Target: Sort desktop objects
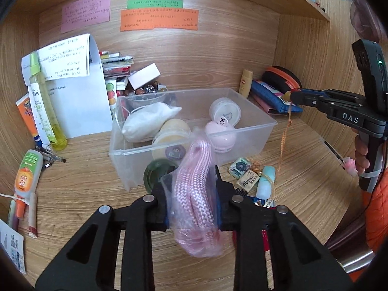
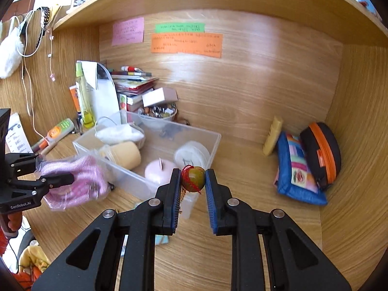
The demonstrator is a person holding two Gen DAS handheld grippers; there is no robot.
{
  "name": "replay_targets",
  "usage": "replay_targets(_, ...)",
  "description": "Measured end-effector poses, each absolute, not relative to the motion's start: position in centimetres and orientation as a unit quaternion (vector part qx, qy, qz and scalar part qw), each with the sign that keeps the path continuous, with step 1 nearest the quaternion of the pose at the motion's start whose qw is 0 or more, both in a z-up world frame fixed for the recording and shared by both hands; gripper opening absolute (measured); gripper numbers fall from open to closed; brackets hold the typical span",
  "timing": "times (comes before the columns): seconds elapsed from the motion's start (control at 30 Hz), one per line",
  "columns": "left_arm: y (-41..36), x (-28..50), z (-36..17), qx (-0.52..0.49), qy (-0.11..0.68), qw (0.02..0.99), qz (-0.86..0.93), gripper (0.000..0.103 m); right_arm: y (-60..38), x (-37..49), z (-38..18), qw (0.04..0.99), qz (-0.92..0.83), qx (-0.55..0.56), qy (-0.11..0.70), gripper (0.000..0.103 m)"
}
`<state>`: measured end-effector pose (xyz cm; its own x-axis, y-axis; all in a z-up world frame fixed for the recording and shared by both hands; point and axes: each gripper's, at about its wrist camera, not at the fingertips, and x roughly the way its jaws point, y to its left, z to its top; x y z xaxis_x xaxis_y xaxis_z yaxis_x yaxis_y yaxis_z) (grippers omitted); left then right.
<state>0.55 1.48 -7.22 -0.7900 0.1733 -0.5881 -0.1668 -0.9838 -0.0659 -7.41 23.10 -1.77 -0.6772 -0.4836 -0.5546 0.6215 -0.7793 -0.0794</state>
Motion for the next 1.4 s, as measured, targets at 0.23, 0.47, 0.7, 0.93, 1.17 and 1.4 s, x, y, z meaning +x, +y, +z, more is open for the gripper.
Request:
replay_targets(0.23,0.8,1.0,-8.1,-0.32,-0.002,0.083,0.944,0.023,21.0,-7.6,-2.3,0.326,-0.897,0.266,0.136,0.018)
replay_targets(0.47,0.9,3.0,-9.4,-0.339,0.016,0.094,0.936,0.024,19.6,-8.2,-3.0,0.335,-0.89,0.278,0.135,0.018)
replay_targets(0.7,0.9,3.1,-11.9,-0.384,0.013,0.11,0.917,0.028,18.5,-8.1,-3.2,0.344,-0.886,0.28,0.137,0.018)
replay_targets(0.93,2.0,1.5,-13.5,-0.402,0.008,0.116,0.908,0.025,17.7,-8.5,-2.9,0.343,-0.886,0.279,0.141,0.018)
replay_targets(1.17,1.7,0.5,-11.6,-0.379,-0.005,0.097,0.92,0.021,17.6,-9.8,-0.3,0.336,-0.897,0.258,0.124,0.018)
replay_targets(1.4,1.0,0.0,-7.2,-0.329,-0.022,0.094,0.939,0.021,17.0,-11.2,2.5,0.327,-0.909,0.234,0.111,0.018)
